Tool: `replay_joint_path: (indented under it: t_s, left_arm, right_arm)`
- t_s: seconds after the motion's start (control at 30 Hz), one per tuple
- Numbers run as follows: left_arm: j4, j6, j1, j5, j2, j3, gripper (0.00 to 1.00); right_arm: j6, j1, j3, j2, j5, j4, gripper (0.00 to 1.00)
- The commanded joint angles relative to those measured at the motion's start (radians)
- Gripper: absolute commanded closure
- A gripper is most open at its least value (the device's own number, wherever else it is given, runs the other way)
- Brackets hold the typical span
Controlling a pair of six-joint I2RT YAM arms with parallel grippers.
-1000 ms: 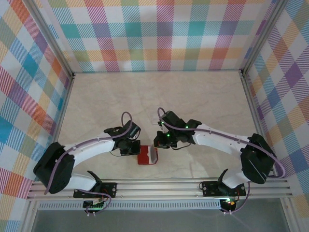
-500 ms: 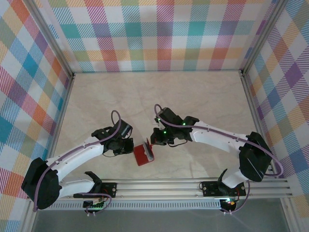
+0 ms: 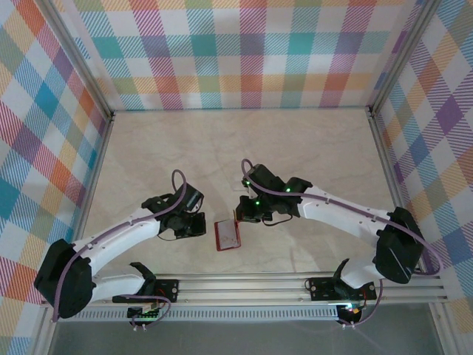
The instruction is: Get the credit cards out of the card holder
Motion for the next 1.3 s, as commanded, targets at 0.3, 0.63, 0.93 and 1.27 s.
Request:
replay_joint_path:
  t_s: [0.3, 0.63, 0.93, 1.27]
  left_arm:
    - [0.141, -0.06, -0.076, 0.068, 0.179, 0.064, 0.9]
    - [0.171, -0.055, -0.121, 0.06, 0.363, 0.164, 0.92]
    - [0.158, -0.042, -0.123, 0.044, 0.437, 0.163, 0.93]
    - [0.143, -0.077, -0.124, 0.035, 0.34, 0.126, 0.93]
  right_arm:
    - [-0.012, -0.009, -0.126, -0.091, 0.173, -0.12, 1.0]
    - [-0.021, -0.027, -0.23, -0.071, 0.281, -0.112, 0.98]
    - [-0.052, -0.043, -0.287, 0.047, 0.299, -0.015, 0.96]
    - [-0.094, -0.06, -0.263, 0.084, 0.328, -0.061, 0.75]
